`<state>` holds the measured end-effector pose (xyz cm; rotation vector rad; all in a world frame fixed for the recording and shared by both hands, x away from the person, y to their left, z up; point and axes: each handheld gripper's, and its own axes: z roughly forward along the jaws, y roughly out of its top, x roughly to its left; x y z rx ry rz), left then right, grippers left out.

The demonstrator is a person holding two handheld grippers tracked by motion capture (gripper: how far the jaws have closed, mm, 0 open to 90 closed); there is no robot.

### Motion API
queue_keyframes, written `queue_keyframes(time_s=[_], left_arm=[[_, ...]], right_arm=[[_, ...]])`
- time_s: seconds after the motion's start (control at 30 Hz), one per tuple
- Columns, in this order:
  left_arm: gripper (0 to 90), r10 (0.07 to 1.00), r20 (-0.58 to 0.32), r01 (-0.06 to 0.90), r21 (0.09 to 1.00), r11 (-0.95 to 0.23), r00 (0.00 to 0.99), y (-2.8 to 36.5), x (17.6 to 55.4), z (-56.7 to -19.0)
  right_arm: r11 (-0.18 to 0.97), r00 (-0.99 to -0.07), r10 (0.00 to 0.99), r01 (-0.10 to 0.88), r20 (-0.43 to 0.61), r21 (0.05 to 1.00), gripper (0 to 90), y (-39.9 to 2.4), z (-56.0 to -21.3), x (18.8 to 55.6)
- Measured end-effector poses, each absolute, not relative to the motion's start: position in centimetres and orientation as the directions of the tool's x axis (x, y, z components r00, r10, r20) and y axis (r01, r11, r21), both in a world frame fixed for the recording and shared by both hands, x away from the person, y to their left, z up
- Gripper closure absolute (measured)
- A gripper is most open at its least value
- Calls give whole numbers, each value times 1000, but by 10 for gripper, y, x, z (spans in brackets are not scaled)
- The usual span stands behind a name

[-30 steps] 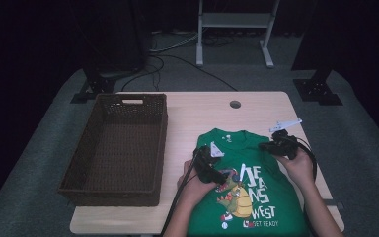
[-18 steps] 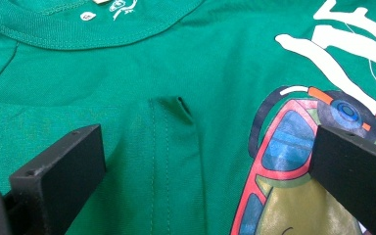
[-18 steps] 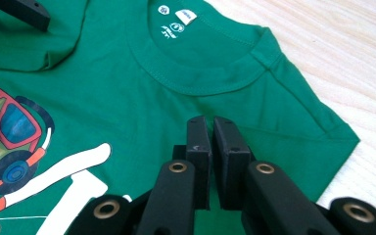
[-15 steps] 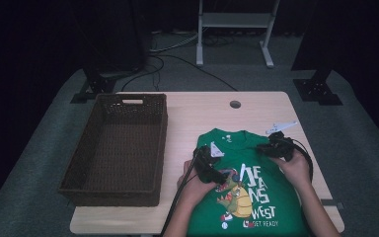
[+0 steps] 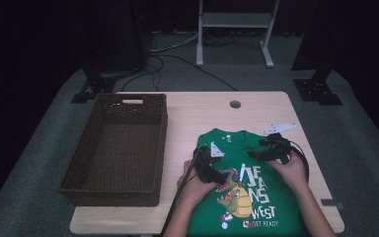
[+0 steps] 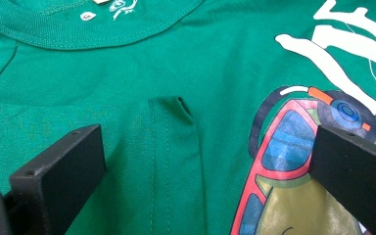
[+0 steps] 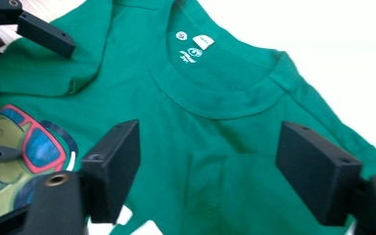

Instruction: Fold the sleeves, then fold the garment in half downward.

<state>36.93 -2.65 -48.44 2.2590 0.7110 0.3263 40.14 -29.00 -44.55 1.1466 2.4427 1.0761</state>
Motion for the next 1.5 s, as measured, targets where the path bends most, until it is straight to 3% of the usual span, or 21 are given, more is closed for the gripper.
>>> queue_keyframes(time_s=[0.13,0.17,0.73,1.5], left_arm=[[0,579,20,393,715,-578,815,-27,369,-484],[0,579,20,393,715,-578,815,-27,369,-484],[0,580,21,393,715,-578,815,-27,369,-484],[0,608,23,412,715,-565,793,-26,350,-485]], right_arm=[[437,-668,741,553,64,709,9,-283,-452,401],[441,-668,742,550,57,710,2,-281,-453,400],[498,-656,754,558,-14,664,0,-275,-480,400],[480,-678,735,521,1,705,0,-277,-486,389]])
